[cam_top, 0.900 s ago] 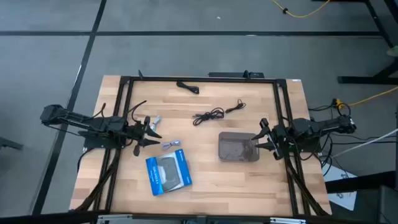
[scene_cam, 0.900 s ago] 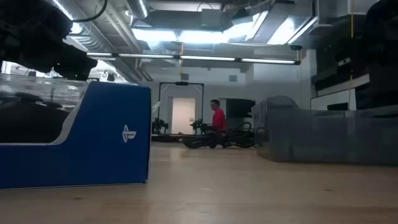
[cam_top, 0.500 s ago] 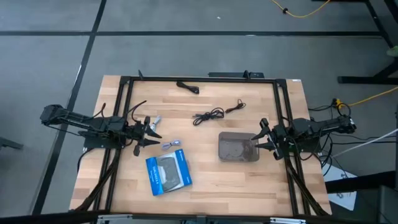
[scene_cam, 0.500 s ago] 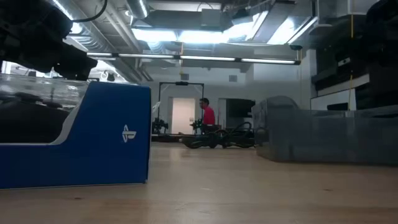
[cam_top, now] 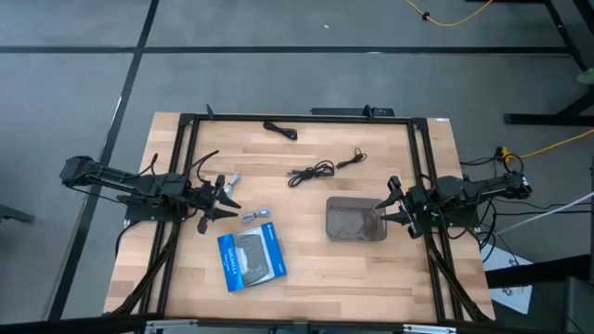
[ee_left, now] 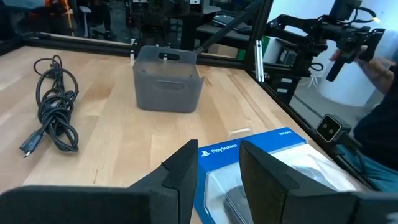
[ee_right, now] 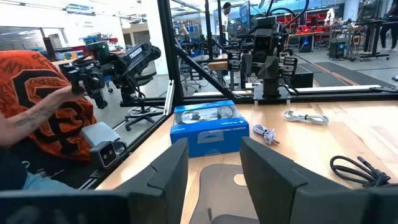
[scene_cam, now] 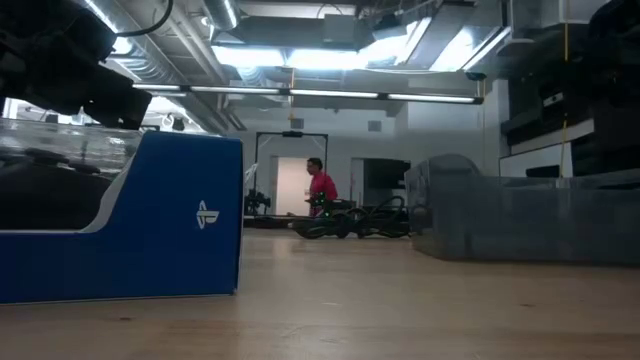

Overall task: Pick and place USB-C Cables
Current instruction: Adjust the top white charger cable

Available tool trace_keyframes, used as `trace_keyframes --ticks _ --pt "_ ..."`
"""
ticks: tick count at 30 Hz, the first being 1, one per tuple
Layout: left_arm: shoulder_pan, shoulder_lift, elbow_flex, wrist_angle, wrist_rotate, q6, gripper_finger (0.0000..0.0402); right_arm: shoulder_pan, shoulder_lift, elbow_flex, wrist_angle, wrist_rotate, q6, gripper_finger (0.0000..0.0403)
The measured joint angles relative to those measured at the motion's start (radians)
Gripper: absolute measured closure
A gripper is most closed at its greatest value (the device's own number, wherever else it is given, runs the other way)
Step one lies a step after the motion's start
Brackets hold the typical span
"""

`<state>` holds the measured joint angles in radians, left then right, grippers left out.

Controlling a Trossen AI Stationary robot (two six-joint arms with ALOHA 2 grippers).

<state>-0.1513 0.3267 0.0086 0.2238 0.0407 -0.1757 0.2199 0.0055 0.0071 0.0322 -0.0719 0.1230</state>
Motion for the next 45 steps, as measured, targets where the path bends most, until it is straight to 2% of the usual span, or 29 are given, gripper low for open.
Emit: trace_keyframes --ticks 3,8,14,19,22,24,26,28,30,32,35,38,42,45 --pt "0.000 0.000 0.000 0.008 -0.006 0.000 0.0291 0.000 0.000 0.000 0.011 0.013 -0.004 0.0253" --pt "0.001 0.000 0.001 0.056 -0.123 0.041 0.0291 0.000 0.000 0.000 0.074 0.031 0.107 0.0253" --pt "0.001 0.000 0.001 0.103 -0.269 0.055 0.0291 0.000 0.000 0.000 0.242 0.134 0.039 0.0253" --pt "0.001 0.000 0.001 0.182 -0.316 0.055 0.0291 -0.001 0.019 0.000 0.559 0.322 -0.031 0.0253" --pt "0.001 0.000 0.001 0.185 -0.349 0.055 0.0291 -0.011 0.087 0.004 0.750 0.448 -0.170 0.0253" --pt "0.000 0.000 0.001 0.182 -0.380 0.055 0.0291 -0.035 0.150 0.044 0.789 0.484 -0.188 0.0253" --pt "0.000 0.000 0.001 0.182 -0.408 0.055 0.0291 -0.070 0.231 0.110 0.740 0.497 -0.182 0.0253" --pt "0.000 0.000 0.001 0.182 -0.436 0.055 0.0291 -0.112 0.332 0.207 0.570 0.607 -0.136 0.0253" --pt "0.000 0.000 0.001 0.182 -0.458 0.055 0.0291 -0.170 0.442 0.347 0.235 0.770 -0.034 0.0253" --pt "0.001 0.000 0.001 0.182 -0.467 0.054 0.0291 -0.255 0.573 0.498 -0.120 0.817 0.132 0.0253" --pt "0.001 0.000 0.000 0.182 -0.470 0.053 0.0291 -0.411 0.786 0.693 -0.462 0.662 0.240 0.0253" --pt "0.000 0.000 0.000 0.181 -0.471 0.053 0.0291 -0.561 0.982 0.835 -0.633 0.464 0.165 0.0253" --pt "0.000 0.000 0.000 0.177 -0.472 0.052 0.0291 -0.691 1.203 0.904 -0.685 0.202 -0.010 0.0253" --pt "0.001 0.000 0.000 0.177 -0.472 0.052 0.0291 -0.732 1.332 0.907 -0.646 0.100 -0.115 0.0253"
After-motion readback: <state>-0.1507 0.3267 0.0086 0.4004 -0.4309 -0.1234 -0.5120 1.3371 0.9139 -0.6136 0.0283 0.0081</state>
